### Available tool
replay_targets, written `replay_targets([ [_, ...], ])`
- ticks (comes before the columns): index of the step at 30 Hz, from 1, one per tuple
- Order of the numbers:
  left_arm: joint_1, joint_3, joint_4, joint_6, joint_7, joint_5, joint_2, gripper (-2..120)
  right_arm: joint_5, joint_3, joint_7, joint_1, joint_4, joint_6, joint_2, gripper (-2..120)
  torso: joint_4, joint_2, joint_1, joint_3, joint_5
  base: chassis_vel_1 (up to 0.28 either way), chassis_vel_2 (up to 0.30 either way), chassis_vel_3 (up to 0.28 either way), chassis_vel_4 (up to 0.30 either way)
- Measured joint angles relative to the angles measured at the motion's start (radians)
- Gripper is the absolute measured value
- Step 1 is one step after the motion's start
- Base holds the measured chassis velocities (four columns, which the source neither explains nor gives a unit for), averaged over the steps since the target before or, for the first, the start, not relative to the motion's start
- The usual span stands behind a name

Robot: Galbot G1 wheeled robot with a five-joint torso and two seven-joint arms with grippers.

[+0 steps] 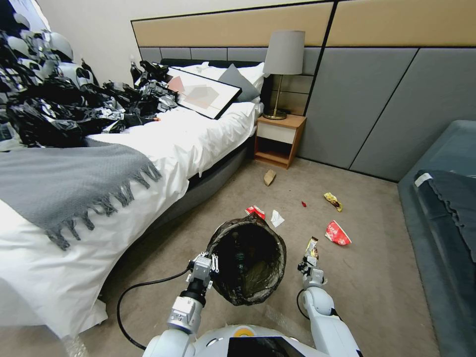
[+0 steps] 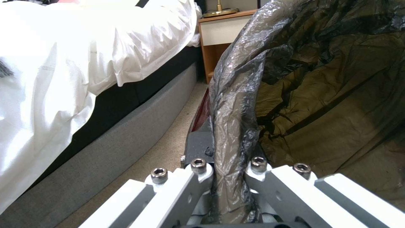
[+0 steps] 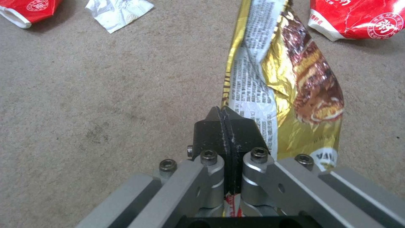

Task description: Pick up the trash bin, then pick up the garbage from the floor and place it into the trash bin.

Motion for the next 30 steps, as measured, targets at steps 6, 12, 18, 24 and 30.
replay_targets([
  [6, 0.0, 0.0, 0.0, 0.0, 0.0, 0.0, 0.0, 1, -0.001, 0.0, -0.004, 0.0, -0.002, 0.003, 0.0, 0, 0.0, 0.0, 0.0, 0.0, 0.0, 0.0, 0.0, 0.0, 0.0],
  [12, -0.002, -0.001, 0.003, 0.0, 0.0, 0.001, 0.0, 1, -0.009, 0.002, -0.008, -0.013, 0.021, 0.019, 0.001, 0, 0.0, 0.0, 0.0, 0.0, 0.0, 0.0, 0.0, 0.0, 0.0],
  [18, -0.005, -0.001, 0.007, 0.0, -0.001, -0.001, 0.0, 1, -0.009, 0.002, -0.011, -0.052, 0.142, 0.032, 0.001, 0, 0.0001, 0.0, 0.0, 0.0, 0.0, 0.0, 0.0, 0.0, 0.0],
  [24, -0.008, -0.001, 0.015, 0.0, -0.001, -0.002, -0.001, 1, -0.007, -0.008, -0.02, -0.096, 0.302, 0.044, -0.001, 0, 0.0, 0.0, 0.0, 0.0, -0.0001, 0.0, 0.0, 0.0, 0.0],
  [30, -0.013, 0.002, 0.029, 0.001, -0.002, -0.005, -0.003, 1, -0.015, -0.028, -0.076, -0.173, 0.523, 0.116, -0.014, 0, 0.0, 0.0, 0.0, 0.0, -0.0001, 0.0, 0.0, 0.0, 0.0],
])
